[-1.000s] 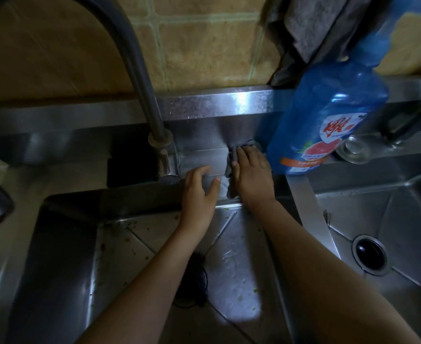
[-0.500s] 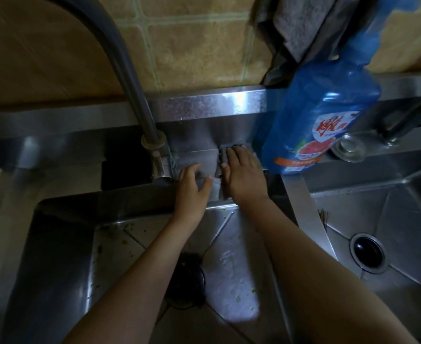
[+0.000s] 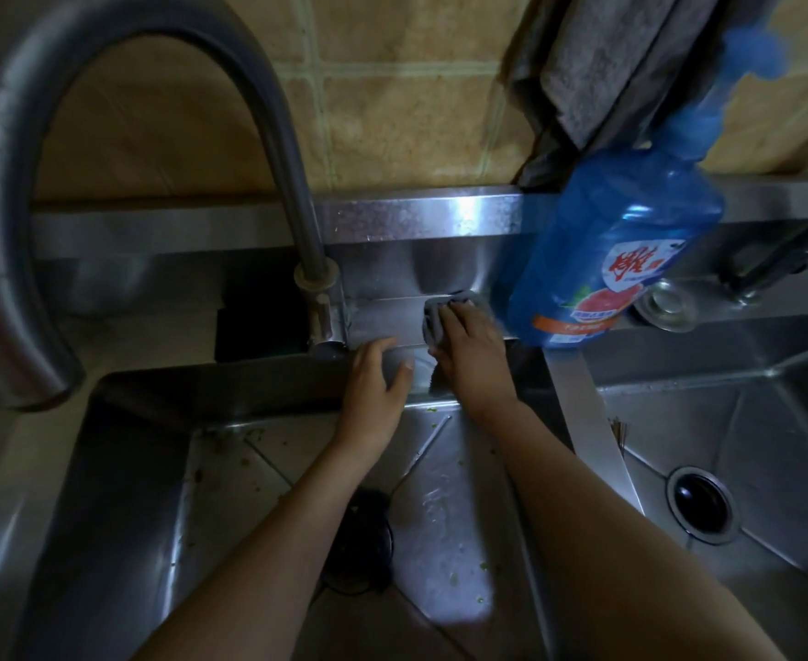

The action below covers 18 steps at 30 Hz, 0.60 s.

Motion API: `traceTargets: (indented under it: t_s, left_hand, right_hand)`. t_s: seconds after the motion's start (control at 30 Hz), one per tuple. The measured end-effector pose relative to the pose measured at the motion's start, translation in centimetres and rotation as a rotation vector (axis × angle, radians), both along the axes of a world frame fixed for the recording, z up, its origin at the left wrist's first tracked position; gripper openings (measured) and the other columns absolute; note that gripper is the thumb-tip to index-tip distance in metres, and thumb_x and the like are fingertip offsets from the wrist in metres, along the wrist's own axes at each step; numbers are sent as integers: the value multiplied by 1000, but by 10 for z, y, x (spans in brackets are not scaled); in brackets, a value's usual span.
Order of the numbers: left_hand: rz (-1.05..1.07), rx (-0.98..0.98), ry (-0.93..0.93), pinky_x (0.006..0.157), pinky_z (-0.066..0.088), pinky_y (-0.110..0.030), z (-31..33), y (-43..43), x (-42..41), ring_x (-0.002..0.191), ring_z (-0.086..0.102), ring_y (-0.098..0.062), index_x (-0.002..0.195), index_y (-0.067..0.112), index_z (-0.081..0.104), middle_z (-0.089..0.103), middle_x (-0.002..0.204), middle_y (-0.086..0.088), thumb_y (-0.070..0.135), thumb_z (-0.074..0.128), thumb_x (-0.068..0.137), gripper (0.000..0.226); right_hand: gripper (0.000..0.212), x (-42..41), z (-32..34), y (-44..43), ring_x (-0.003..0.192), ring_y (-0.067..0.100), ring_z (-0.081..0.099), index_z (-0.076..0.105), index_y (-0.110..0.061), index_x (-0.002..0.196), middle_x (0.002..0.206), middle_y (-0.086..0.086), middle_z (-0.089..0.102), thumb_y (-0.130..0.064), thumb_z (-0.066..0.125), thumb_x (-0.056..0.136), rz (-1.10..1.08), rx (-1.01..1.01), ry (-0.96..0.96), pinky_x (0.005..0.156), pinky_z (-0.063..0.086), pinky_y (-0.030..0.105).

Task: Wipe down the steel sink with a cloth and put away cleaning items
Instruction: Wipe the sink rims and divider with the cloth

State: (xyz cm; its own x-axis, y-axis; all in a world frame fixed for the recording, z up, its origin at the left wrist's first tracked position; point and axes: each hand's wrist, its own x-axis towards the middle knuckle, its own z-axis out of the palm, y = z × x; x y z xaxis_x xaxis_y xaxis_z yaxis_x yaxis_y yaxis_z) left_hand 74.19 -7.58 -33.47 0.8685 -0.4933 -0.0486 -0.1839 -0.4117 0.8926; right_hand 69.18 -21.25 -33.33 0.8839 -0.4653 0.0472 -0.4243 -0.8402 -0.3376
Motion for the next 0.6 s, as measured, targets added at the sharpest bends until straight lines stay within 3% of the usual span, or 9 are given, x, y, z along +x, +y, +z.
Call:
traceTargets:
  t_s: [0.17,0.3,0.4,0.43,0.53,0.6]
  left_hand:
    - [15,-27,50,94,33,-23,0,15,-5,114,40,-7,124,15,50,46,130,-5,20,54,90,34]
    - [49,-44,50,92,32,-17,4,28,-10,114,46,-11,121,13,53,50,126,-5,17,54,90,30]
    - [78,-59,73,96,36,-23,9,39,-16,116,49,-17,120,12,53,53,125,-7,15,54,90,30]
    - [84,-64,90,95,37,-23,11,44,-20,116,50,-16,120,14,52,53,125,-6,16,54,91,29]
    - [105,-78,114,91,37,-20,22,61,-32,113,50,-10,119,21,51,54,124,1,20,53,91,28]
    - [138,-93,100,92,37,-20,30,72,-42,110,51,-10,118,19,52,55,122,-1,18,54,91,28]
  right_hand:
    - [48,-3,6,-5,120,26,47,55,-9,127,131,12,52,-11,63,80,62,-35,-46,104,36,36]
    - [34,-10,17,0,106,33,56,64,-1,114,115,19,62,-1,58,80,78,106,-215,95,42,38]
    - [27,-19,25,11,96,32,59,66,-1,108,105,18,64,-3,58,82,133,205,-272,88,46,41]
    - [24,-24,27,17,94,29,59,66,-2,106,102,17,65,-4,58,83,150,238,-308,88,46,36]
    - [29,-42,36,39,92,4,52,65,-8,109,102,3,64,-2,61,81,136,363,-399,84,33,1]
    - [34,-55,43,55,92,-5,47,63,-11,115,101,-9,56,-3,61,82,101,478,-384,80,30,-3]
